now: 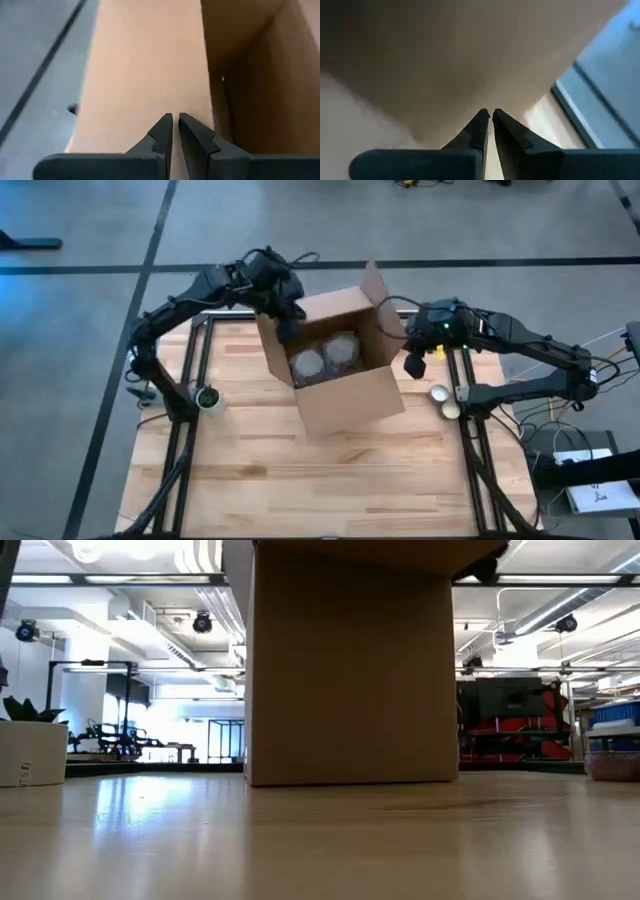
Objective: Wrap mug
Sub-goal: Close the cardboard box
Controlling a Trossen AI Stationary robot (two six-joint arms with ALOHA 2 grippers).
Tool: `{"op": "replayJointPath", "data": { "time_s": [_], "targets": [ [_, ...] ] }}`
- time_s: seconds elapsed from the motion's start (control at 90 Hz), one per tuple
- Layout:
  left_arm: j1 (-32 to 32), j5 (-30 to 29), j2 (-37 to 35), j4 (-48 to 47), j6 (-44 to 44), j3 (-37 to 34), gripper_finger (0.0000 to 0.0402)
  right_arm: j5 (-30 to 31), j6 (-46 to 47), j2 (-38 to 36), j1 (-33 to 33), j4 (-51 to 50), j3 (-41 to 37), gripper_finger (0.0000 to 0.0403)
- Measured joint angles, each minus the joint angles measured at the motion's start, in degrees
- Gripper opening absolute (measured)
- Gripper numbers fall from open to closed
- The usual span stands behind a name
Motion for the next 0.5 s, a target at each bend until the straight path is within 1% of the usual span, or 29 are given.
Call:
{"op": "replayJointPath", "data": {
  "time_s": [0.078, 0.3, 0.389, 0.5],
  "targets": [
    [-1.15, 0.00, 0.55, -0.40, 0.06, -1.86, 0.0020, -0.58, -0.86, 0.72, 0.00, 2.78, -0.16, 0.0014],
    [-3.44, 1.03, 0.80, -2.50, 1.62, -5.78, 0.0020, -9.82, -3.19, 5.20, 0.67, 6.59, -0.23, 0.0013],
    [-4.03, 1.03, 0.40, -3.86, 1.73, -5.59, 0.0020, -10.20, -3.52, 7.65, 1.36, 6.64, -0.23, 0.0013],
    [-4.92, 1.16, -0.87, -7.97, 1.73, -3.06, 0.0020, -10.18, -3.80, 10.36, 2.08, 6.97, 0.01, 0.0013]
  ]
}}
